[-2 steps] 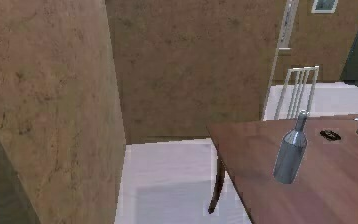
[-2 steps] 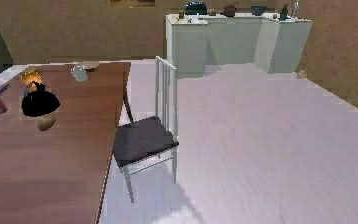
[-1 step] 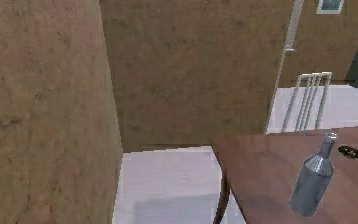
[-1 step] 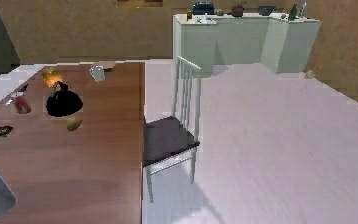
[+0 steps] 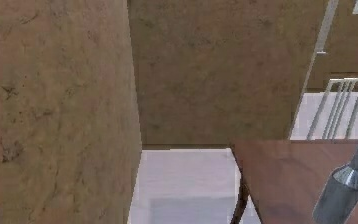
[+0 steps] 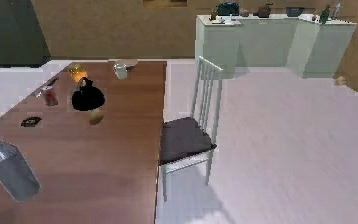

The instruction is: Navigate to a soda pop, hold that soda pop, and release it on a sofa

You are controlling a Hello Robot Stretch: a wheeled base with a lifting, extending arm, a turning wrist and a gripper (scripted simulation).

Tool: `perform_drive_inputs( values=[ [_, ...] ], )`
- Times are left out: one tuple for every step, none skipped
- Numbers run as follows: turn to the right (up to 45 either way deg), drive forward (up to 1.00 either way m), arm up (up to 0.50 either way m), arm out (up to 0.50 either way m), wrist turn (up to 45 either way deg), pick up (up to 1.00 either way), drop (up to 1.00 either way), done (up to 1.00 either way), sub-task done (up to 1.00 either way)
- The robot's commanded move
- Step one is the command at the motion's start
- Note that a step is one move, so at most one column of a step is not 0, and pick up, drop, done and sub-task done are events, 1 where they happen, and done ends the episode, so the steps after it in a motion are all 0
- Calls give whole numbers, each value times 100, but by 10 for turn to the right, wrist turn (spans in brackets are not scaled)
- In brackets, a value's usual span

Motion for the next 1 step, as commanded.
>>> perform_drive_inputs(
  values=[
    [0,100,0,0,0,0,0,0,0]
  ],
)
